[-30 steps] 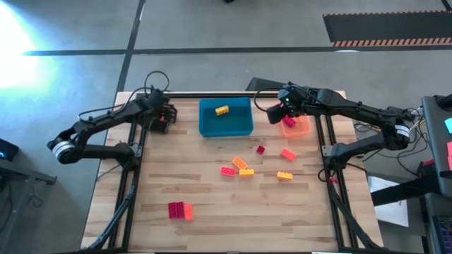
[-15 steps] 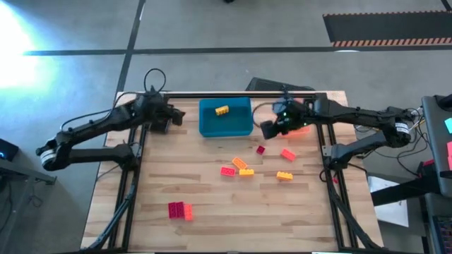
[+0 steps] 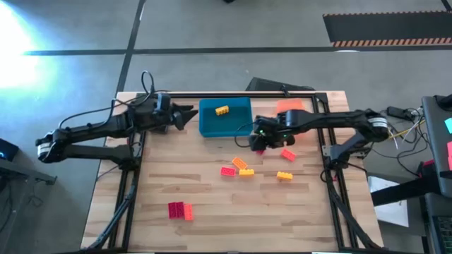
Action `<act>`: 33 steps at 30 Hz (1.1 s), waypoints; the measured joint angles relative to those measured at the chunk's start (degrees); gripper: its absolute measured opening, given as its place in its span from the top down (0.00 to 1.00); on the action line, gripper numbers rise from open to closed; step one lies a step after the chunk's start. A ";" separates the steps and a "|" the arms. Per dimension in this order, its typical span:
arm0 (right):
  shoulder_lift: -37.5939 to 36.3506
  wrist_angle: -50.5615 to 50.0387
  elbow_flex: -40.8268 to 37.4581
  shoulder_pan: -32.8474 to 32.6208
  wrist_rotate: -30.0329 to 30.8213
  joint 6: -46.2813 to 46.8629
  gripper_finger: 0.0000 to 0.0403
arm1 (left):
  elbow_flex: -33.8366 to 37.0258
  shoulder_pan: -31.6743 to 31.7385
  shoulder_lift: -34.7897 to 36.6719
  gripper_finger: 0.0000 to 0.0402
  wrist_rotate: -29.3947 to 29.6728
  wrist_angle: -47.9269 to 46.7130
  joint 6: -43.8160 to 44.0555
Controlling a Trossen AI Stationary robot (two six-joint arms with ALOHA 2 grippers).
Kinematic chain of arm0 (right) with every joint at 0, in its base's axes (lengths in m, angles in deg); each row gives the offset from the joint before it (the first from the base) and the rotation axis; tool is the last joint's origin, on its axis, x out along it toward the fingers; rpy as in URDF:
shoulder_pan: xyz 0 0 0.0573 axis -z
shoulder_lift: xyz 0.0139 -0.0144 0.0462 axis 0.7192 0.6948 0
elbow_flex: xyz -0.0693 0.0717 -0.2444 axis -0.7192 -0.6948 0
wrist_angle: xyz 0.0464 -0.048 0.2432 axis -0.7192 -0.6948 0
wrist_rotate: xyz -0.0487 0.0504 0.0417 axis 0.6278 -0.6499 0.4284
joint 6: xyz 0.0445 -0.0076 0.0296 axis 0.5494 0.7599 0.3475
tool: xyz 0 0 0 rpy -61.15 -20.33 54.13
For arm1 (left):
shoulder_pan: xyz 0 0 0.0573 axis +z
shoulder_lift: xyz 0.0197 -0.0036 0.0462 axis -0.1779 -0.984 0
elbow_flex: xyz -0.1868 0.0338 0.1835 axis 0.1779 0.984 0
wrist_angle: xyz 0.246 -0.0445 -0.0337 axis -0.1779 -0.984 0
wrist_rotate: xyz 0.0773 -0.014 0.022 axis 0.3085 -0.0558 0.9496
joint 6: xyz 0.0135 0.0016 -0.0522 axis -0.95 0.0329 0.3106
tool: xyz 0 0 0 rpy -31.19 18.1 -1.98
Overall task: Sort & place blocks by color
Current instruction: Put the red game piece into the orange bin
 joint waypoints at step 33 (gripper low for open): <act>17.28 7.50 -3.26 0.11 10.15 -32.76 0.40 | 0.04 -1.37 -3.45 0.38 1.05 7.13 1.62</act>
